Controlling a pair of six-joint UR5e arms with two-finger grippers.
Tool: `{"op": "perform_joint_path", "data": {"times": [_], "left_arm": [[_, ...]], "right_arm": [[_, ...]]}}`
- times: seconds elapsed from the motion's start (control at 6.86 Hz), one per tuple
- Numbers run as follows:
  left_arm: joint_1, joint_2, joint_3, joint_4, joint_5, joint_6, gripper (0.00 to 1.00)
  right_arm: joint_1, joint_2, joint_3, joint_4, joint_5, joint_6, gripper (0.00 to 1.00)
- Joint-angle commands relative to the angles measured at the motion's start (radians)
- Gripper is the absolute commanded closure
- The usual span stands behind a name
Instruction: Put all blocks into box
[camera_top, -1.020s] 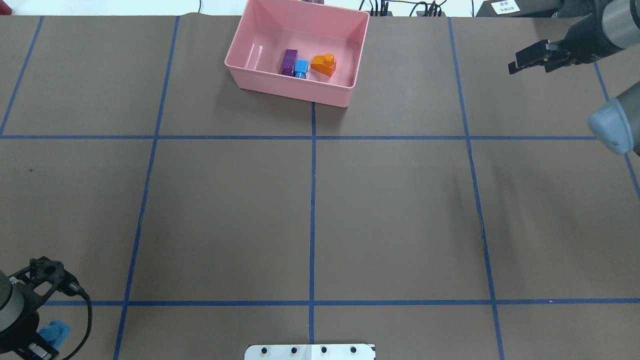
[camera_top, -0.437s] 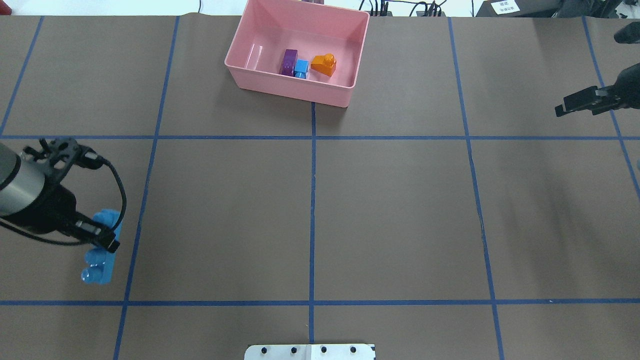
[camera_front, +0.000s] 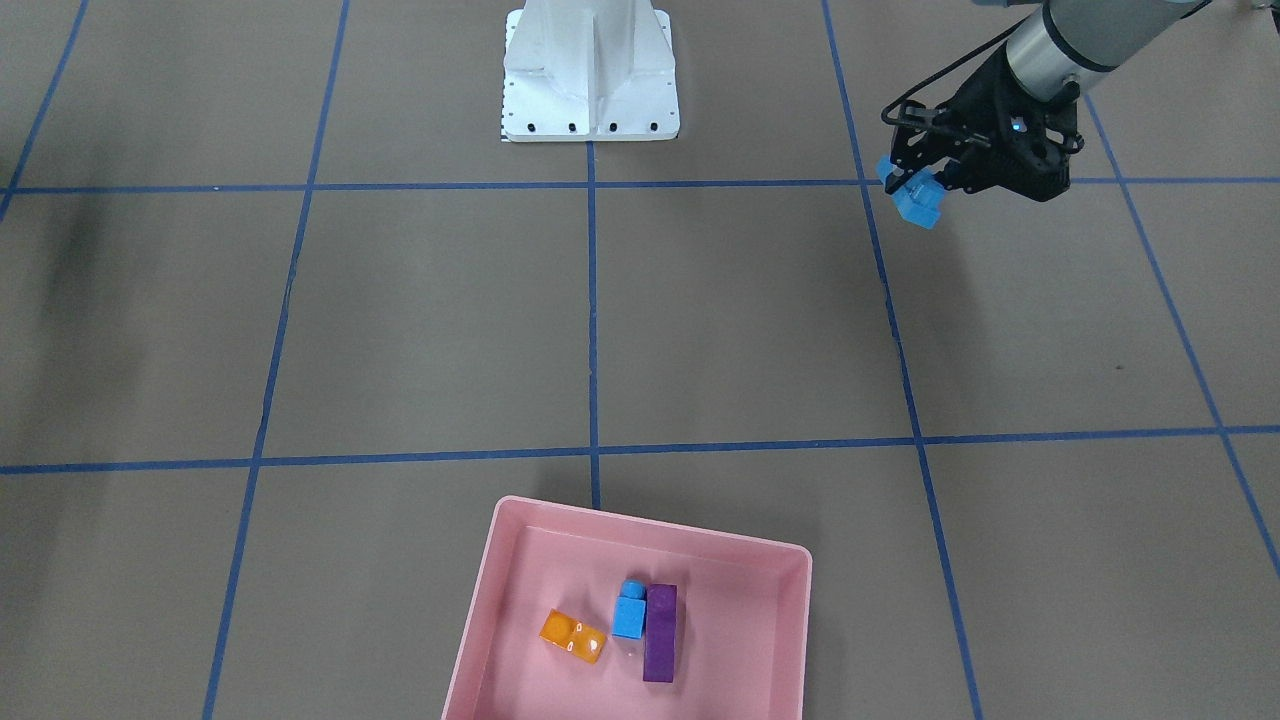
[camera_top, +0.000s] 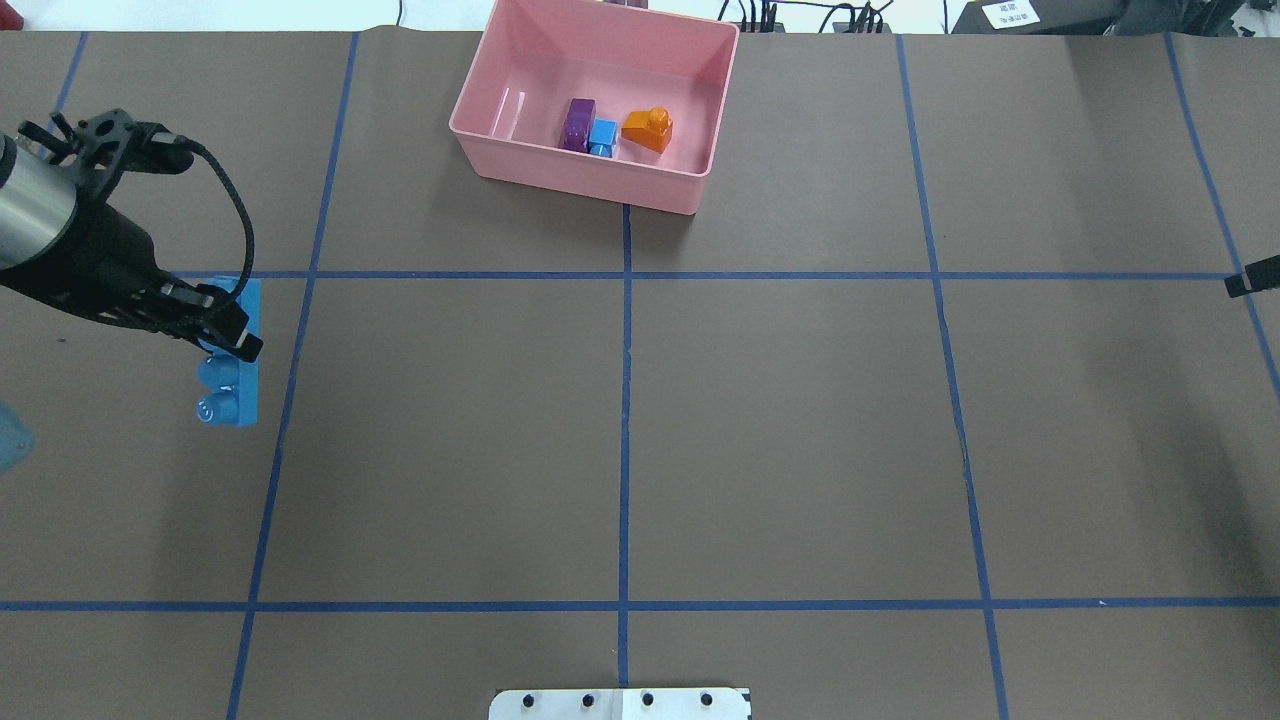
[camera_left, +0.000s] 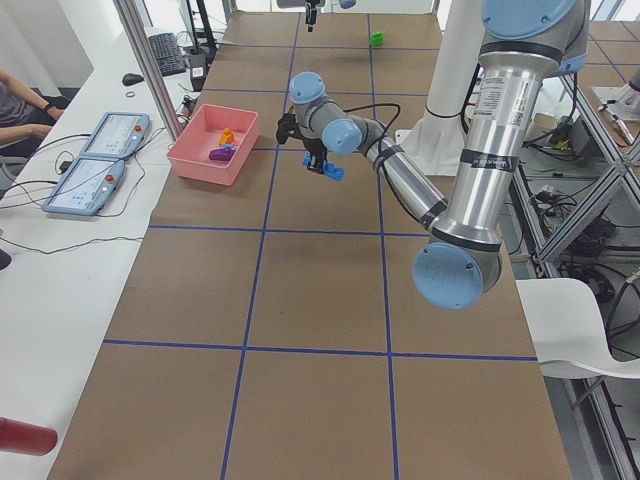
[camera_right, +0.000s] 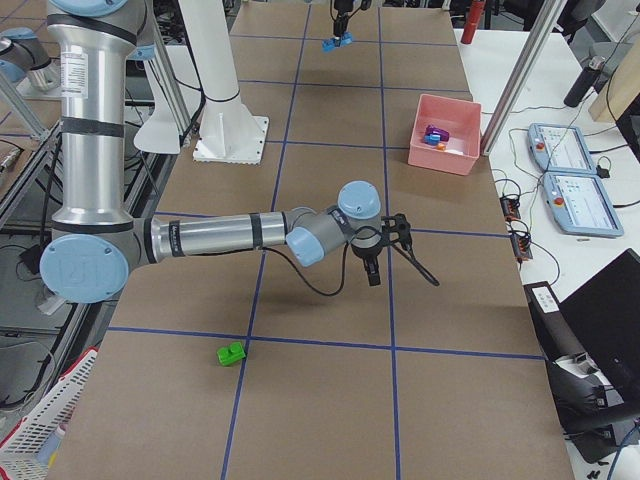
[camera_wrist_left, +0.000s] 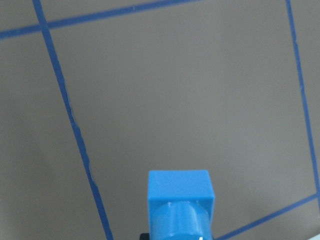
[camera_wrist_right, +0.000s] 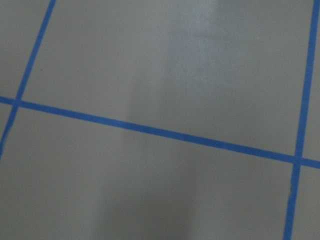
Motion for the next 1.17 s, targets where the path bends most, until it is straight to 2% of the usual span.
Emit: {"op": "perform_joint_path", "data": {"times": [0.0,0.29,0.58,0.73,1.02], "left_arm": [[-0.054,-0.062,0.069,-0.007,-0.002,0.0,1.0],[-0.061,-0.083,0.094,-0.012,0.0,0.0,1.0],[-0.061,-0.085,0.094,-0.013,0.0,0.0,1.0],[-0.061,-0.085,0.094,-0.013,0.001,0.002,1.0],[-0.067,-0.086,0.094,-0.013,0.001,0.005,1.0]], "right_arm": [[0.0,-0.166,0.029,-0.002,-0.002,-0.091,0.01],[-0.074,-0.346,0.109,0.0,-0.009,-0.112,0.01],[-0.165,-0.4,0.107,0.003,-0.041,-0.159,0.0],[-0.217,-0.417,0.107,0.003,-0.11,-0.192,0.0],[-0.234,-0.454,0.086,0.003,-0.124,-0.271,0.0]]}}
